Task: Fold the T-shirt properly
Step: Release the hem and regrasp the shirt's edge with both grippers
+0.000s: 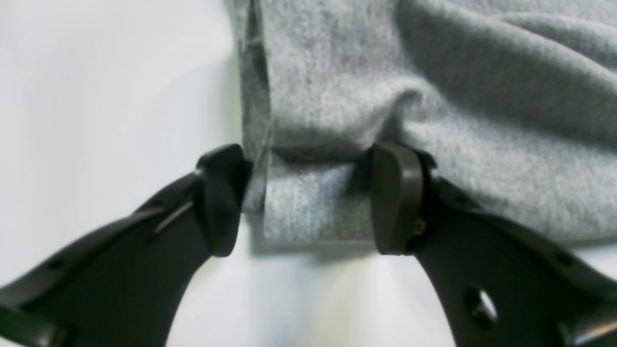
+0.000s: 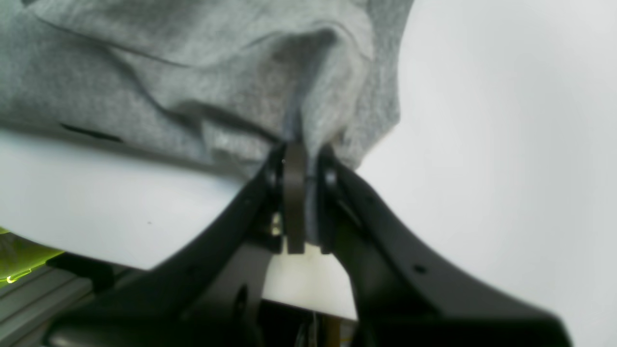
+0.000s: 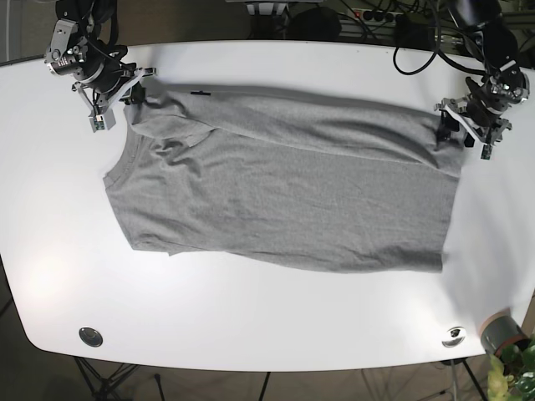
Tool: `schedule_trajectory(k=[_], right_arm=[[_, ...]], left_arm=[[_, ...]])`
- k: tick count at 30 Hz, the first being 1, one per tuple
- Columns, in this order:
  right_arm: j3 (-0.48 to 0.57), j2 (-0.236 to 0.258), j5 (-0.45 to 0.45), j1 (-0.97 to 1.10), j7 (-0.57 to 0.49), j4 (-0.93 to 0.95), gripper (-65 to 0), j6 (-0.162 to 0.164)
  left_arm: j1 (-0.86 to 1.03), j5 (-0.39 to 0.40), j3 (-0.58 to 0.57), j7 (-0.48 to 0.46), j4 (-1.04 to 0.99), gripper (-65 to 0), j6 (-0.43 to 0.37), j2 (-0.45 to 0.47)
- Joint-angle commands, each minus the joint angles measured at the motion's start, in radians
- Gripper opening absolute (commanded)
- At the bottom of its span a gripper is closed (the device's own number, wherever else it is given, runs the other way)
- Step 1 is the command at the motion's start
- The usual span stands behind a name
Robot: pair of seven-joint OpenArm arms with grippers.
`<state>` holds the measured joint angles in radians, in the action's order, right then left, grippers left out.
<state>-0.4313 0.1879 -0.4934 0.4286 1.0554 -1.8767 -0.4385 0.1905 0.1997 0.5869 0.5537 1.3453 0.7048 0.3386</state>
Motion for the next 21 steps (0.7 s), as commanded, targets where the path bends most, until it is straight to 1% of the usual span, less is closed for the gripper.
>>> schedule_trajectory(k=[1,2,3,4,5,6,7,9,11,15,21], right_arm=[[-0.005,0.009,-0.011,-0.003,-0.014,-0.019,-62.6,-0.003],[-0.005,0.009,-0.011,-0.003,-0.014,-0.019,-62.6,-0.003],[-0.007,0.011,-0.009,-0.006,-0.016,-0.017,-62.6,-0.003],[-0.007,0.012,-0.008,-0.012,-0.016,-0.019,-62.6,-0.004],[-0.007,0.017,-0.008,-0.015,-0.016,-0.019,-62.6,-0.004],[-0.007,0.020,-0.008,-0.017,-0.014,-0.019,-62.6,-0.004],[-0.007,0.022,-0.008,-0.015,-0.014,-0.019,-62.6,-0.004],[-0.007,0.040,-0.011,-0.014,-0.010,-0.021,-62.6,-0.004],[-0.007,0.058,-0.011,0.003,-0.010,-0.021,-62.6,-0.006],[-0.007,0.081,-0.011,0.032,-0.010,-0.028,-62.6,-0.006],[-0.007,0.092,-0.011,0.080,-0.013,-0.034,-62.6,-0.007]], left_arm=[[0.004,-0.027,0.006,0.027,0.007,-37.9,-0.007,0.015],[0.005,-0.027,0.006,0.027,0.007,-42.6,-0.007,0.015],[0.005,-0.027,0.006,0.030,0.007,-50.7,-0.007,0.015],[0.005,-0.027,0.006,0.032,0.007,-54.4,-0.007,0.015],[0.005,-0.027,0.006,0.033,0.007,-59.6,-0.007,0.015],[0.008,-0.027,0.006,0.033,0.007,-62.8,-0.007,0.014],[0.019,-0.027,0.006,0.033,0.010,-63.2,-0.007,0.014],[0.042,-0.027,0.008,0.033,0.033,-63.3,-0.007,0.015],[0.083,-0.027,0.011,0.033,0.093,-63.6,-0.007,0.012],[0.166,-0.027,0.054,0.033,0.182,-63.7,-0.007,-0.005],[0.246,-0.027,0.114,0.033,0.245,-63.5,-0.007,-0.025]])
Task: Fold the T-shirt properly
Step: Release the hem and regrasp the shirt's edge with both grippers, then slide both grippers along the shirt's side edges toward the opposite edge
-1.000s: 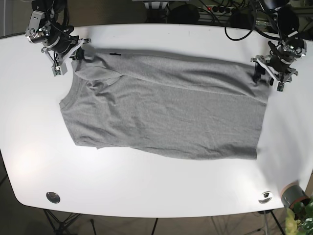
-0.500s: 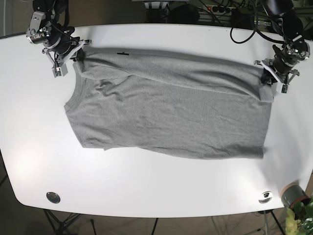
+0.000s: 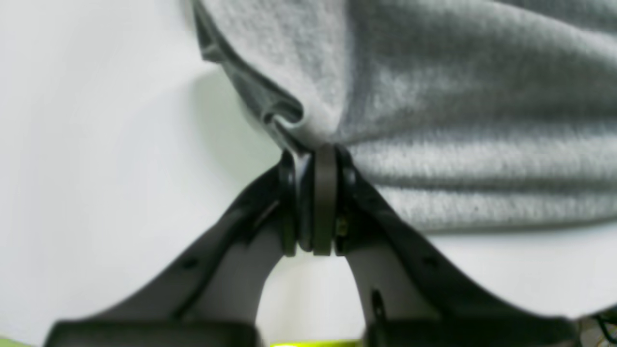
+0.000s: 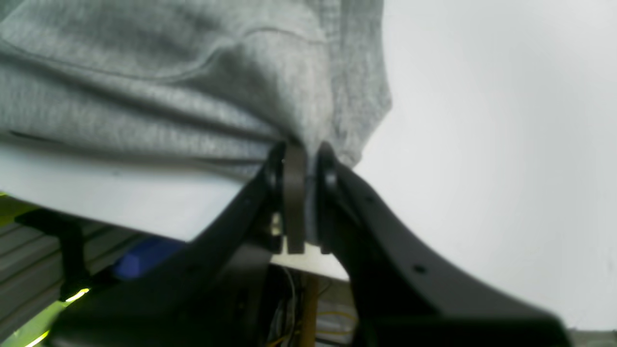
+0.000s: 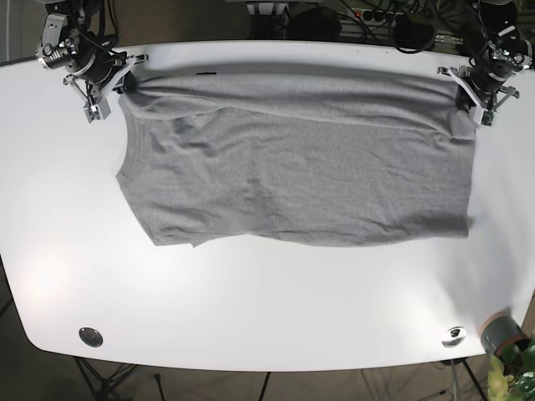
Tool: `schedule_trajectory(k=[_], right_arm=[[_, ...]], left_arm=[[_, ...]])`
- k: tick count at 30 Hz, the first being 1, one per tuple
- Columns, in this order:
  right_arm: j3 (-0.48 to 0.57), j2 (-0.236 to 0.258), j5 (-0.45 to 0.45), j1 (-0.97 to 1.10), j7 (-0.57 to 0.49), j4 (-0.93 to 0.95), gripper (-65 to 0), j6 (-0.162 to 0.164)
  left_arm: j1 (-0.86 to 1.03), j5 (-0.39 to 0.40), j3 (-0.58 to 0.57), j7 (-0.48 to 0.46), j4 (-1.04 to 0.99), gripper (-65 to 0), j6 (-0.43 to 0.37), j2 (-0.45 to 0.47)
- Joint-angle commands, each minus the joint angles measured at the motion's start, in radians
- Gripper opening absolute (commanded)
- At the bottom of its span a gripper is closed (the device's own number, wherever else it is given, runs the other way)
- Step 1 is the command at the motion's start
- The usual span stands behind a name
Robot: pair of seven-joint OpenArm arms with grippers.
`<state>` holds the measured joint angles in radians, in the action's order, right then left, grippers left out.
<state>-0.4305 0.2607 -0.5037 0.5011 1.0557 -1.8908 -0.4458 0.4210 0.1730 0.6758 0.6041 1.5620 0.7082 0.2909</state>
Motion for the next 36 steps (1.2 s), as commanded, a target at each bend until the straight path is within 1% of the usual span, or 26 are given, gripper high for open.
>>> schedule_trajectory(k=[1,2,3,5,6,7,9,10,11,12,13,17,19,20,22,23,24,26,28,29,30,31,36], right_arm=[[-0.009,0.019,0.001,0.008,-0.013,-0.020,-62.6,-0.002],[-0.015,0.019,0.004,0.011,-0.013,-0.020,-62.5,-0.008],[-0.034,0.019,0.006,0.017,-0.013,-0.019,-62.5,-0.023],[-0.063,0.016,0.004,0.018,-0.013,-0.017,-62.3,-0.049],[-0.078,0.016,0.007,0.018,-0.012,-0.016,-62.3,-0.067],[-0.089,0.016,0.009,0.018,-0.010,-0.016,-62.3,-0.075],[-0.098,0.016,0.009,0.020,-0.010,-0.016,-61.0,-0.080],[-0.101,0.016,0.009,0.020,-0.010,-0.017,-57.9,-0.081],[-0.106,0.016,0.009,0.020,-0.010,-0.019,-55.3,-0.081],[-0.110,0.016,0.009,0.020,-0.010,-0.019,-50.7,-0.081],[-0.117,0.016,0.004,0.020,-0.010,-0.019,-44.5,-0.081],[-0.141,0.016,0.001,0.020,-0.010,-0.020,-26.3,-0.083],[-0.147,0.013,0.000,0.020,-0.010,-0.020,-21.7,-0.083],[-0.153,0.009,0.000,0.018,-0.010,-0.025,-20.1,-0.084],[-0.163,0.004,0.000,0.014,-0.010,-0.040,-20.1,-0.084],[-0.167,-0.010,-0.002,0.012,-0.013,-0.049,-20.6,-0.084],[-0.167,-0.021,-0.002,0.011,-0.013,-0.056,-20.6,-0.086],[-0.169,-0.033,-0.002,-0.022,-0.015,-0.062,-20.8,-0.087],[-0.170,-0.036,0.000,-0.048,-0.015,-0.063,-20.8,-0.101],[-0.170,-0.037,0.001,-0.060,-0.013,-0.062,-20.8,-0.117],[-0.170,-0.039,0.003,-0.068,-0.013,-0.062,-20.8,-0.127],[-0.170,-0.041,0.003,-0.071,-0.010,-0.062,-20.8,-0.130],[-0.166,-0.042,0.000,-0.114,-0.010,-0.063,-20.8,-0.135]], left_arm=[[0.023,0.000,0.029,-0.017,0.028,-63.5,-0.010,0.023],[0.026,0.000,0.031,-0.017,0.027,-63.3,-0.010,0.023],[0.028,0.000,0.032,-0.017,0.022,-62.9,-0.010,0.028],[0.029,-0.002,0.034,-0.017,0.019,-59.7,-0.010,0.029],[0.031,-0.002,0.038,-0.017,0.016,-55.0,-0.010,0.029],[0.029,-0.002,0.043,-0.016,0.016,-49.9,-0.010,0.029],[0.026,-0.002,0.055,-0.016,0.016,-40.1,-0.010,0.029],[0.025,-0.002,0.065,-0.016,0.018,-33.7,-0.010,0.029],[0.025,-0.002,0.068,-0.016,0.018,-30.6,-0.010,0.029],[0.025,-0.002,0.071,-0.016,0.018,-26.7,-0.010,0.029],[0.023,0.000,0.071,-0.016,0.018,-25.1,-0.010,0.029],[0.020,0.001,0.071,-0.016,0.044,-26.0,-0.010,0.034],[0.009,0.012,0.071,-0.016,0.062,-26.0,-0.010,0.047],[0.008,0.033,0.071,-0.016,0.068,-26.0,-0.010,0.055],[0.005,0.084,0.072,-0.010,0.070,-26.0,-0.010,0.070],[0.005,0.125,0.072,0.003,0.070,-26.0,-0.010,0.087],[0.005,0.153,0.072,0.017,0.070,-26.0,-0.010,0.098],[0.002,0.233,0.074,0.066,0.073,-26.0,-0.010,0.126],[0.002,0.285,0.074,0.092,0.078,-26.0,-0.010,0.140],[0.000,0.317,0.074,0.106,0.078,-26.0,-0.010,0.149],[0.000,0.339,0.074,0.113,0.078,-26.0,-0.010,0.156],[0.000,0.353,0.074,0.116,0.078,-26.0,-0.010,0.163],[0.000,0.403,0.074,0.129,0.079,-26.0,-0.010,0.182]])
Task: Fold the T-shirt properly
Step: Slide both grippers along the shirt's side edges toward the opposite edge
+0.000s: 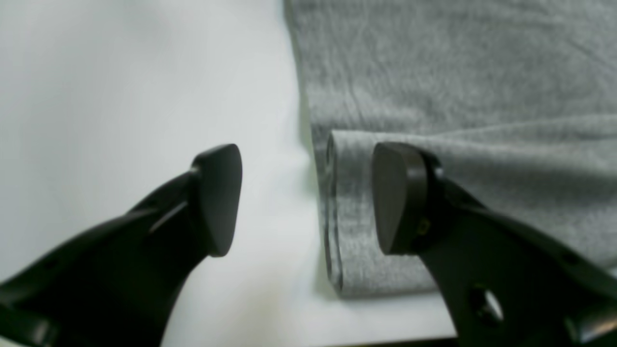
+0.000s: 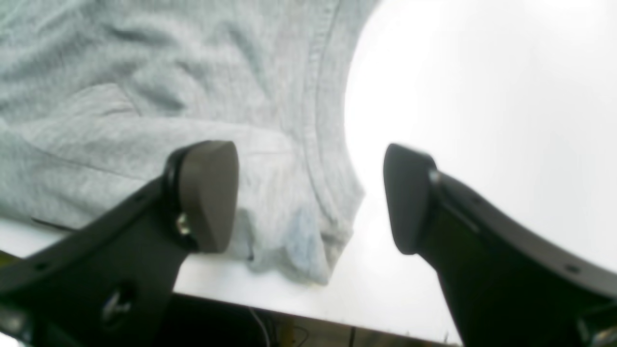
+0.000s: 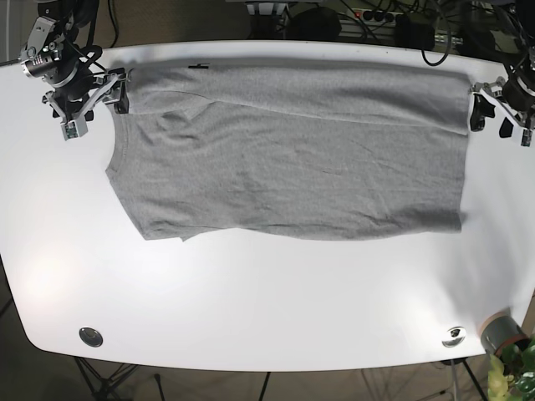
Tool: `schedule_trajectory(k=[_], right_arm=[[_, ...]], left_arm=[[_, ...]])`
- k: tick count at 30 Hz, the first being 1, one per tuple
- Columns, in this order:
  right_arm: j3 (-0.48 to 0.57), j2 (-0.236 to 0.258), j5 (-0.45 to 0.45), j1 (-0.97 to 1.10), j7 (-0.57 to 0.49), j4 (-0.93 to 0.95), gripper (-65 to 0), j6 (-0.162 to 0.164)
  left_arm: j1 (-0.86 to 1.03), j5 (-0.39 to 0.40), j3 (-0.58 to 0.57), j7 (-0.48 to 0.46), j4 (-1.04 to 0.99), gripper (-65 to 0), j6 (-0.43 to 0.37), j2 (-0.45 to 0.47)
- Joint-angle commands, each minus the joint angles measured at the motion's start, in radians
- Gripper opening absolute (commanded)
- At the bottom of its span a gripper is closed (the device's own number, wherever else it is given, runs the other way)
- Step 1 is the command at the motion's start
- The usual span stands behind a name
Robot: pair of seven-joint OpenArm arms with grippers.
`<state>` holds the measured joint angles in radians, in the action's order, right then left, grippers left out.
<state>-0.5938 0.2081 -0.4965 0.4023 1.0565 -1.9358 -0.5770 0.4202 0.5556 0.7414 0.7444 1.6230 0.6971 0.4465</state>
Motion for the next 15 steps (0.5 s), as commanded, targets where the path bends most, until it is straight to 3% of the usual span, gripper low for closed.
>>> schedule_trajectory(k=[1,9,15], right_arm=[[-0.002,0.011,-0.008,-0.027,-0.011,-0.017,-20.8,-0.004],[0.034,0.003,0.003,-0.182,-0.011,0.016,-20.8,0.010],[0.130,0.024,0.127,-0.326,-0.011,0.082,-20.8,0.010]], left_arm=[[0.001,0.022,0.008,-0.012,0.018,-26.0,0.001,0.031],[-0.119,-0.007,0.007,-0.012,0.010,-26.0,0.001,0.024],[-0.266,-0.156,0.002,-0.013,0.012,-26.0,0.001,-0.041]])
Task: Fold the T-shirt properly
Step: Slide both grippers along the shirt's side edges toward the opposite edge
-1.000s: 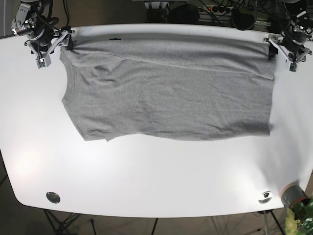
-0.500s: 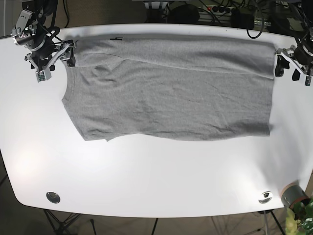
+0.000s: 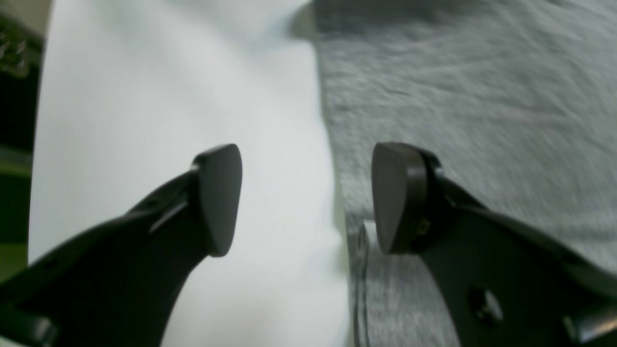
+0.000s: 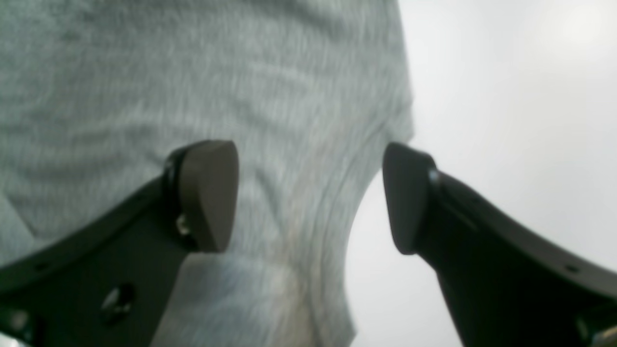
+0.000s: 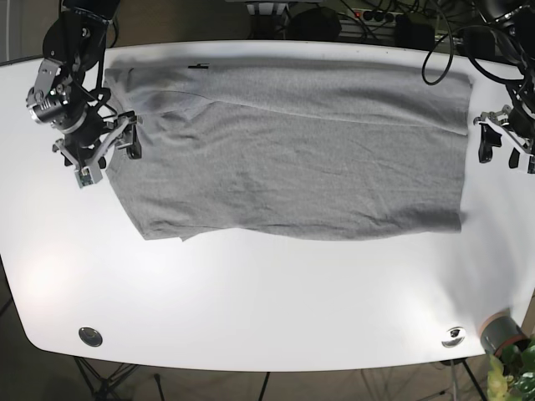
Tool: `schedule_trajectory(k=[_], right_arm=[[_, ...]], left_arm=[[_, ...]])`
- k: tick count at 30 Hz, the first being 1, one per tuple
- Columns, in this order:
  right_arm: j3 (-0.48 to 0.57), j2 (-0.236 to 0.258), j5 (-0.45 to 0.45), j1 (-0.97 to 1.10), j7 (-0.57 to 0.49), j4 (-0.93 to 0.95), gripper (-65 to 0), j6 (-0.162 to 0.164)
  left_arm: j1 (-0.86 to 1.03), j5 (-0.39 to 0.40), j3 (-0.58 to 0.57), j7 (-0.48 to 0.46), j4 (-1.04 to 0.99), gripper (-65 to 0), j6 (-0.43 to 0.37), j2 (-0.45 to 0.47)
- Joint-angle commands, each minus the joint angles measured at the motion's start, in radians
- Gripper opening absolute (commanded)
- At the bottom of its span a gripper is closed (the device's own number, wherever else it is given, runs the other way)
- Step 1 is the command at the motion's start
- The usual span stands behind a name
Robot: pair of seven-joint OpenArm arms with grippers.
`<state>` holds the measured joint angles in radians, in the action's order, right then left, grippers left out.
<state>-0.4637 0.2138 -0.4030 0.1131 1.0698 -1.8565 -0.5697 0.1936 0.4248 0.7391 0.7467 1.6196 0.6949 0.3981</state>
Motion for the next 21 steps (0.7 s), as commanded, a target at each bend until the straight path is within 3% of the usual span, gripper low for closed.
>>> schedule_trajectory(k=[1,9,14,21], right_arm=[[0.001,0.016,0.059,-0.062,-0.024,0.016,-20.8,0.003],[0.035,-0.003,0.168,-0.267,-0.024,0.168,-20.8,-0.008],[0.070,0.000,0.195,-0.364,-0.041,0.274,-20.8,-0.006],[0.119,-0.001,0.241,-0.488,-0.147,0.489,-20.8,-0.002]], left_arm=[[-0.070,-0.062,0.004,-0.016,0.015,-26.0,0.003,-0.005],[-0.263,-0.275,0.003,-0.016,0.012,-26.0,0.003,-0.112],[-0.323,-0.335,-0.060,-0.017,-0.015,-26.0,0.003,-0.126],[-0.392,-0.384,-0.111,-0.019,-0.124,-26.0,0.003,-0.123]])
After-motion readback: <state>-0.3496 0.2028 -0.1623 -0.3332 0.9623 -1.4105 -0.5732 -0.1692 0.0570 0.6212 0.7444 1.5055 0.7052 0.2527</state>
